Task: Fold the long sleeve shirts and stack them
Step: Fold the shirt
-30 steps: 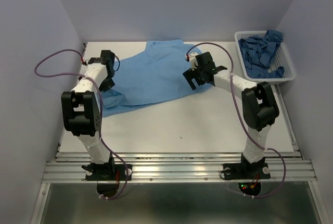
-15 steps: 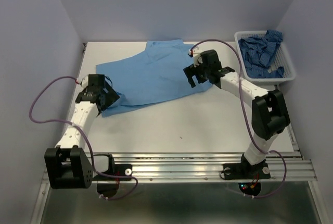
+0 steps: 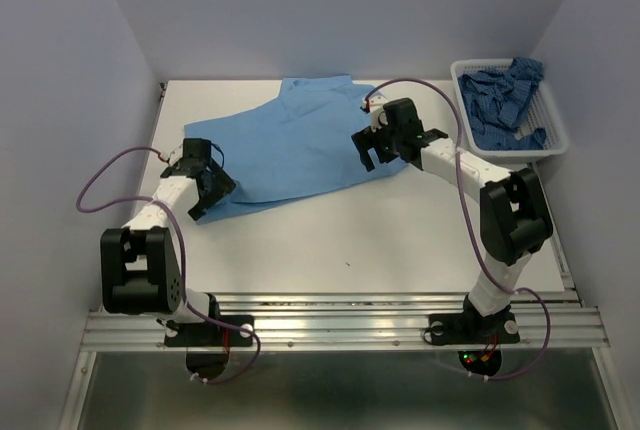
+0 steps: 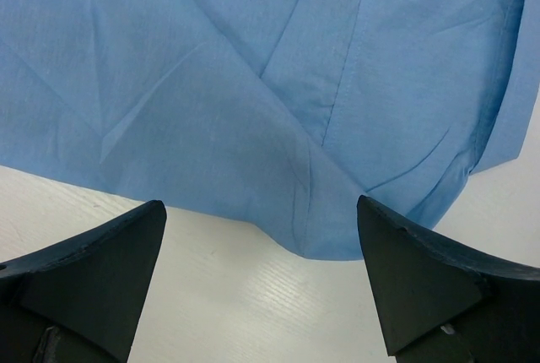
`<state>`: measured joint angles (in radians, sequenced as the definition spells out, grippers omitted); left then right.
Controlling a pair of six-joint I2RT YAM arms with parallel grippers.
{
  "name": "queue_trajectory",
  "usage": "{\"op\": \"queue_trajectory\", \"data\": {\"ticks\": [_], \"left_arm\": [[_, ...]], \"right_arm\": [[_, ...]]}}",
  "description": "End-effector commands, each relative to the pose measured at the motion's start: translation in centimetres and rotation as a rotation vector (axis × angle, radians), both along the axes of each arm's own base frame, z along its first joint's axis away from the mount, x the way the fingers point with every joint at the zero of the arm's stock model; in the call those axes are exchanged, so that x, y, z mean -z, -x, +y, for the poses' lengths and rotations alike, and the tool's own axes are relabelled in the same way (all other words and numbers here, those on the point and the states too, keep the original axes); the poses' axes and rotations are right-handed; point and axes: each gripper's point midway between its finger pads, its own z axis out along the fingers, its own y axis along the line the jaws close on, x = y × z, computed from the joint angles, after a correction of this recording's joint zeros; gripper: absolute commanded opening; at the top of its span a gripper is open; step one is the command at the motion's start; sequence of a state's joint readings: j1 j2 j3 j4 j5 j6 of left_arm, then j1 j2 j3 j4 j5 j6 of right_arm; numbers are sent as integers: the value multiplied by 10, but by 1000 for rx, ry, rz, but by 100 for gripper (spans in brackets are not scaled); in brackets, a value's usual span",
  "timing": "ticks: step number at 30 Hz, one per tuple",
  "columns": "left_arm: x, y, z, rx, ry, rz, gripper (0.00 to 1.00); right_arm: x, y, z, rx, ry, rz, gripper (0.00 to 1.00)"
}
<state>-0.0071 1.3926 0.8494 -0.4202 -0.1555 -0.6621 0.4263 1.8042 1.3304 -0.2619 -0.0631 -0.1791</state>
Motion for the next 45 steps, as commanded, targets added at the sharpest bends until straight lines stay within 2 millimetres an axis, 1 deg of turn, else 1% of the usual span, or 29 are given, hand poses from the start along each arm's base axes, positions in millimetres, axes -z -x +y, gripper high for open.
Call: {"op": "queue_trajectory", "data": {"ticks": [1,3,4,6,7,8,11,12,13,14,18,19,21,22,24,25,28,29,31,35,37,38,39,40,41,42,43,44,45], "left_arm": [[-21,-30,13,-8,-75,-57,87],[-23,-34,19,-16,-107,-44,79],[-21,-36,19,-12,-111,-39,77],[-15,-37,18,1,-107,-28,69],[-7,-36,18,3,-106,-7,68],[-1,-35,17,6,-102,9,54],[12,-37,16,9,-98,35,37],[13,-39,16,9,-98,36,27],[15,-41,16,11,-99,41,12],[12,-45,17,10,-102,33,0],[-8,-48,16,6,-95,4,0],[-19,-42,16,4,-96,2,0],[-35,-39,18,-3,-108,-3,0],[-44,-30,20,-4,-119,30,0],[-50,-21,25,-7,-146,70,0],[-51,-11,27,-6,-154,111,0],[-51,-3,23,25,-138,127,0],[-46,2,20,46,-129,146,2],[-36,10,28,34,-130,186,7],[-18,15,35,4,-160,261,12],[-15,11,40,-30,-183,269,45],[-14,4,41,-33,-185,263,58],[-16,-2,40,-40,-180,247,92],[-19,-7,40,-47,-177,231,99],[-28,-19,38,-50,-164,190,99],[-33,-26,35,-48,-149,162,99],[-43,-37,31,-42,-131,105,99],[-52,-47,22,-25,-88,55,99],[-57,-54,16,-12,-60,16,99]], "right_arm": [[-16,-7,-2,29,-10,-43,100],[-15,-8,-4,39,-3,-43,100],[-15,-8,-5,43,0,-44,100],[-13,-9,-6,49,6,-42,100],[-11,-9,-7,54,13,-40,100],[-12,-9,-7,52,16,-40,100],[-12,-9,-8,51,18,-39,100],[-12,-8,-8,51,18,-38,100],[-12,-8,-8,50,19,-38,100],[-13,-8,-8,50,18,-41,100],[-13,-6,-9,50,19,-38,100],[-13,-5,-9,48,18,-36,100],[-13,-5,-8,44,15,-36,100],[-12,-5,-8,44,16,-33,100],[-11,-5,-8,47,19,-31,100],[-10,-5,-9,50,23,-31,100],[-3,-9,-16,78,58,-32,100],[-2,-10,-18,83,67,-33,100],[4,-11,-21,100,87,-27,100],[7,-14,-22,105,94,-25,100],[9,-14,-21,104,91,-20,100],[11,-15,-20,104,92,-17,100],[11,-15,-20,106,92,-17,100],[12,-17,-20,109,90,-18,100],[18,-17,-18,108,84,-6,100],[20,-18,-15,104,74,-3,100],[19,-21,-8,85,46,-1,100],[26,-22,-3,88,23,18,100],[24,-26,4,78,-6,18,100]]}}
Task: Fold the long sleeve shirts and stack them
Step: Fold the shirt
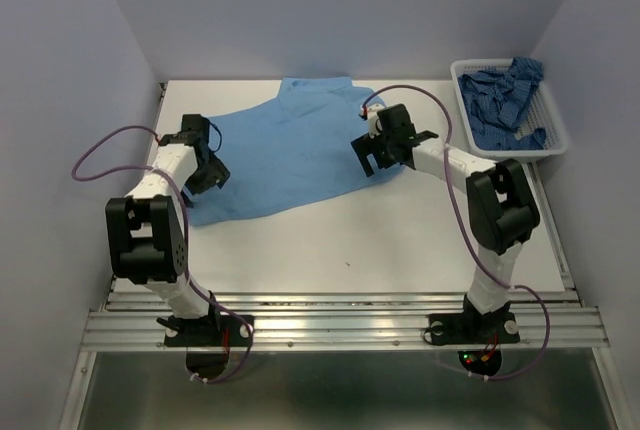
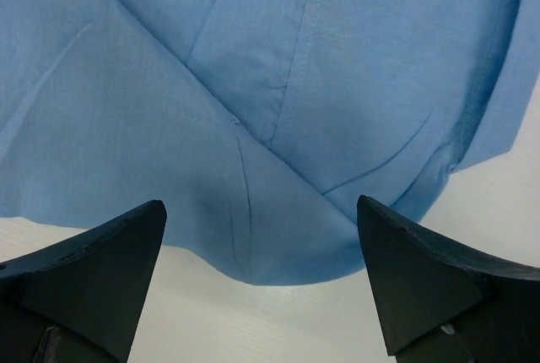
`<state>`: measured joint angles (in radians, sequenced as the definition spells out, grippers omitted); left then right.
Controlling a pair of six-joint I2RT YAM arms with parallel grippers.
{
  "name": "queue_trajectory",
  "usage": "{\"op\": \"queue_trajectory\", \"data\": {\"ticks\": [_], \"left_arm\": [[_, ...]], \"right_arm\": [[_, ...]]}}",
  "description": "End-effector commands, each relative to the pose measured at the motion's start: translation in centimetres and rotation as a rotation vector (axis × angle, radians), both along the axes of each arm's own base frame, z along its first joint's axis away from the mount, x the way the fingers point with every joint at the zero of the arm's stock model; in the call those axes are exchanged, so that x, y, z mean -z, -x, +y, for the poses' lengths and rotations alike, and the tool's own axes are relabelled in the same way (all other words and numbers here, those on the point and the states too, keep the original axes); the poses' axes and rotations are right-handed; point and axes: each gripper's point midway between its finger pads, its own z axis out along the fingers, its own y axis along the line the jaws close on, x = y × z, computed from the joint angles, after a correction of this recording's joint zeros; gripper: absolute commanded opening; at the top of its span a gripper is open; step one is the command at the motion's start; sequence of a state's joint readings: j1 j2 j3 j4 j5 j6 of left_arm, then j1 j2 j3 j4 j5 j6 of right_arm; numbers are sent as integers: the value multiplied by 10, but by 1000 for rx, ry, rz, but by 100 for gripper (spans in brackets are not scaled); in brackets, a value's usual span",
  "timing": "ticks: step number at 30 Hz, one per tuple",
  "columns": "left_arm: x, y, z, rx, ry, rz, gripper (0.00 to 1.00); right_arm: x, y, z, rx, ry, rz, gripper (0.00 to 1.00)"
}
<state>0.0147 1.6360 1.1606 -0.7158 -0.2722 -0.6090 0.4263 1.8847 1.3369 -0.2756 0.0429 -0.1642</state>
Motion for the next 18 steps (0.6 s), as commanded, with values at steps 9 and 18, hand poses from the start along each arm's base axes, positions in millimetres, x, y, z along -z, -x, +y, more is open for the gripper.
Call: {"op": "queue_trajectory", "data": {"ticks": [9,18], "left_arm": [[-19,-91,-86,193,220,-317,99],[32,-76,-125,281,216,-193,99]], "right_arm": [[19,-37,32,85,-164,-1,100],[56,32,-12,318,-151,115,100]]}}
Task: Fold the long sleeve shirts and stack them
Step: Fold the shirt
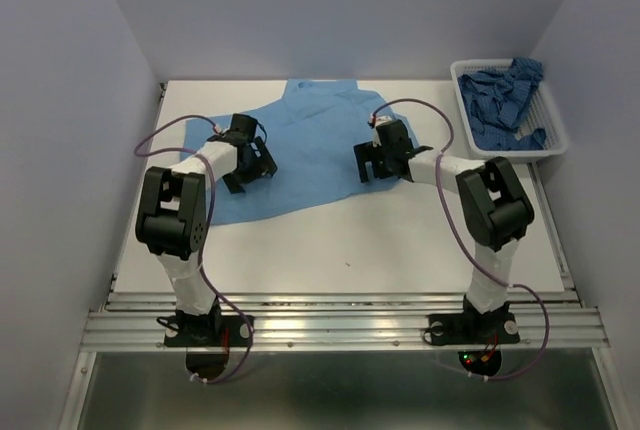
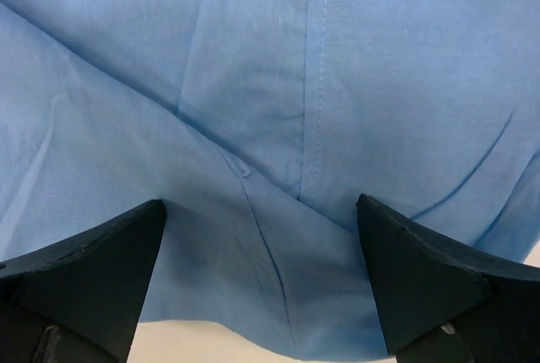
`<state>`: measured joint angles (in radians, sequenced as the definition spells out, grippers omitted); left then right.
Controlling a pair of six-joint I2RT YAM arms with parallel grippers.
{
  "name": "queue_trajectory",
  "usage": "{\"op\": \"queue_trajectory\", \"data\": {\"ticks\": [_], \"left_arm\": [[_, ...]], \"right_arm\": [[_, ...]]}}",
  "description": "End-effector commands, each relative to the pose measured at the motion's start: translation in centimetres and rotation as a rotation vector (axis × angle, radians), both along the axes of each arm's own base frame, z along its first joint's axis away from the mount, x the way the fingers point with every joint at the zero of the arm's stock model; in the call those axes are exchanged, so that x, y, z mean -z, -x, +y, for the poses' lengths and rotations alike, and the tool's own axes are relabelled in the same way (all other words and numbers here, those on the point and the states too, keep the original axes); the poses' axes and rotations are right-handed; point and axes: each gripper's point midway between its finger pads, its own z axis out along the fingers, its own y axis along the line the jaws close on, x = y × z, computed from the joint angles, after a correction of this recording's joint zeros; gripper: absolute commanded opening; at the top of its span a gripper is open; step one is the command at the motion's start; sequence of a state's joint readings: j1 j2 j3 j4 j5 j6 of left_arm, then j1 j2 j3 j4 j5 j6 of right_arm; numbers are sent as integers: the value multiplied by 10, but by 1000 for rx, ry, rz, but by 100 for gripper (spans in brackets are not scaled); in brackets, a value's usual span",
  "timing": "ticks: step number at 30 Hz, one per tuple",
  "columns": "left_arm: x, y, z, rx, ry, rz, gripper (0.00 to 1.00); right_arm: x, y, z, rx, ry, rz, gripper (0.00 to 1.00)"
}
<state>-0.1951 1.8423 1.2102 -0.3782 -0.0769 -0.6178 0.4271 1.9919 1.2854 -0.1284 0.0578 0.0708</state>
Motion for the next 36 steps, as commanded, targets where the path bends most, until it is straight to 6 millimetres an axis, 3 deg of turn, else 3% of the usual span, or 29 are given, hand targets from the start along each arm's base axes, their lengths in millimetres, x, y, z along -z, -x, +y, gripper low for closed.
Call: {"op": "queue_trajectory", "data": {"ticks": [1,2,3,4,5,6,7,8,9,10,11,13,14,17,20,21,22,23,24,25,26,27,29,30,31,32,33,34,36], "left_arm": [[-5,7,-9,14,15,-21,99],[7,20,-7,15,8,11,99],[12,28,-8,15,6,28,99],[15,36,-13,31,5,38,99],[27,55,-12,36,-5,84,99],[32,67,-15,46,-9,107,99],[31,81,-17,53,-15,127,99],[32,93,-20,58,-17,144,99],[41,122,-28,76,-20,200,99],[40,131,-32,81,-12,202,99],[39,154,-37,101,2,231,99],[28,174,-40,85,33,250,99],[23,181,-41,89,45,253,99],[-10,190,-48,114,60,202,99],[-60,155,-63,186,86,28,99],[-94,127,-76,222,111,-84,99],[-108,107,-90,276,113,-151,99],[-123,90,-99,366,81,-211,99],[-167,61,-117,420,92,-332,99],[-162,44,-136,538,30,-342,99],[-175,27,-151,601,2,-389,99],[-221,3,-173,661,3,-514,99],[-240,-37,-217,834,-32,-588,99],[-247,-47,-232,900,-25,-613,99],[-203,-64,-248,959,-34,-524,99],[-202,-76,-261,1000,-31,-541,99],[-248,-91,-276,1048,-32,-677,99],[-205,-102,-287,1089,-34,-603,99],[-209,-113,-299,1150,-43,-670,99]], "right_arm": [[7,47,-28,155,-20,72,100],[8,57,-35,188,-19,77,100],[-5,65,-38,232,-55,61,100],[11,91,-49,253,-40,116,100],[13,104,-54,266,-47,133,100],[2,113,-55,316,-98,124,100],[16,143,-64,330,-82,197,100],[17,158,-66,336,-96,226,100],[9,175,-71,383,-128,249,100],[17,185,-73,414,-138,282,100],[15,211,-78,467,-159,339,100],[15,248,-85,528,-166,441,100],[2,258,-81,529,-233,444,100],[2,301,-89,596,-270,533,100],[-51,271,-83,497,-361,322,100],[-75,257,-80,429,-381,229,100],[-120,230,-70,371,-448,90,100],[-143,214,-71,349,-449,-1,100],[-156,201,-74,333,-417,-69,100],[-183,186,-73,331,-430,-147,100],[-186,176,-82,376,-388,-178,100],[-186,171,-83,384,-368,-173,100],[-179,165,-81,386,-329,-127,100],[-178,164,-80,388,-324,-125,100],[-180,160,-82,400,-318,-137,100],[-180,159,-81,403,-321,-136,100],[-184,157,-84,425,-328,-152,100],[-188,155,-83,426,-338,-165,100],[-188,155,-80,417,-359,-165,100]]}}
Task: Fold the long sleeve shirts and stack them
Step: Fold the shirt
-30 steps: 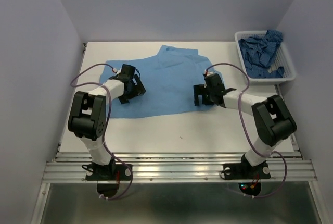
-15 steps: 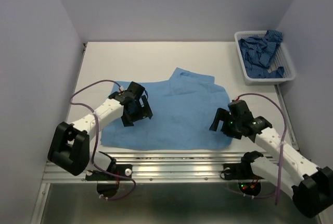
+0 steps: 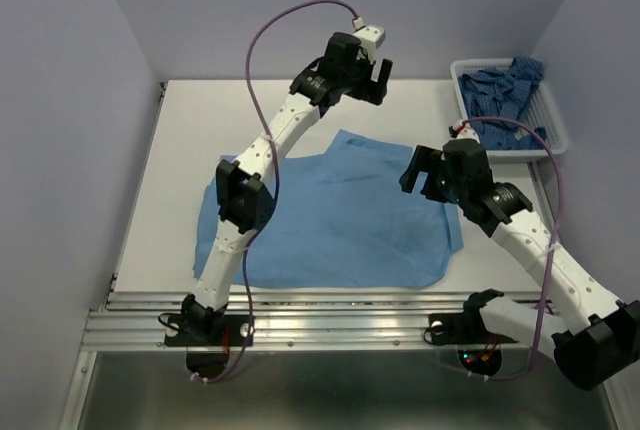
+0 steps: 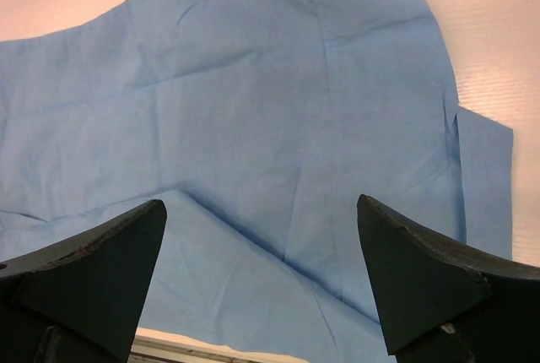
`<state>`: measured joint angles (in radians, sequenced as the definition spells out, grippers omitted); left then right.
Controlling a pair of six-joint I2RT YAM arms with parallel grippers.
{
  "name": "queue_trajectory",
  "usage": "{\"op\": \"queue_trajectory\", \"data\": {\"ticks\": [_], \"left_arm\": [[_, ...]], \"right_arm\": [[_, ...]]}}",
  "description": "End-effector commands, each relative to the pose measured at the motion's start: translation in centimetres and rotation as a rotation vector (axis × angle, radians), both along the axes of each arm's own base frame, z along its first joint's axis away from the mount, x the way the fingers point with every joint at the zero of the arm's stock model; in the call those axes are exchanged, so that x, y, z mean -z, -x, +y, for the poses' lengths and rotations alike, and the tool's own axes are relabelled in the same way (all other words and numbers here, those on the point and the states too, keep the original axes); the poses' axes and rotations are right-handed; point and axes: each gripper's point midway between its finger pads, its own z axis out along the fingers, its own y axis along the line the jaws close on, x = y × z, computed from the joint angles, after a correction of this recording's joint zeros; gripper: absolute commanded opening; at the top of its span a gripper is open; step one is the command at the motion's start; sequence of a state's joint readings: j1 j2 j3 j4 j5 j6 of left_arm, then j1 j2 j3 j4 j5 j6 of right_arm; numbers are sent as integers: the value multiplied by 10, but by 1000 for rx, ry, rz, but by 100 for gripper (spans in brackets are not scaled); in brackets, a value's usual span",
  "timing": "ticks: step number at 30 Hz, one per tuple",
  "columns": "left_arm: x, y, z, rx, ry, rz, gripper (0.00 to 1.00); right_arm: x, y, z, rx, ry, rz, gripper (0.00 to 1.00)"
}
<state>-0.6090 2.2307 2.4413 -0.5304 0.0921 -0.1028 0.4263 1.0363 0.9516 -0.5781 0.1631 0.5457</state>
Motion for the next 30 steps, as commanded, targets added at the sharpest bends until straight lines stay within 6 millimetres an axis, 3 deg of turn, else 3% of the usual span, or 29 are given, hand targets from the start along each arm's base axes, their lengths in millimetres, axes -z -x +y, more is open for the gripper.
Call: {"op": "queue_trajectory", "data": {"ticks": [1,3,4,9,10,14,15,17,18,23,28,30], "left_arm": [[59,-13,-18,203,-169,-25,99],[81,-25,-21,176,-158,-59,99],[66,-34,-25,137,-103,-123,99],[98,-60,-22,59,-147,-110,99],[124,-58,-24,80,-176,-64,99],[161,-40,-31,183,-192,17,99],[182,-27,-32,236,-202,65,99],[189,-15,-32,290,-211,85,98],[203,-9,-28,309,-231,106,97],[213,-14,-19,263,-275,124,85],[200,-28,-21,234,-261,68,67],[192,-27,-26,247,-240,56,66]], "right_arm": [[-17,-8,-3,24,-10,-77,100],[-14,-6,3,-4,-30,-65,100],[-12,-5,5,-13,-33,-56,100],[2,-2,12,-39,-49,-8,100],[5,-1,13,-45,-49,4,100],[8,2,10,-35,-38,17,100],[8,2,7,-23,-31,15,100],[9,2,4,-14,-21,13,100],[11,3,2,-6,-14,16,100],[15,4,5,-11,-21,35,100],[22,6,7,-19,-30,57,100],[25,7,9,-31,-32,62,100]]}}
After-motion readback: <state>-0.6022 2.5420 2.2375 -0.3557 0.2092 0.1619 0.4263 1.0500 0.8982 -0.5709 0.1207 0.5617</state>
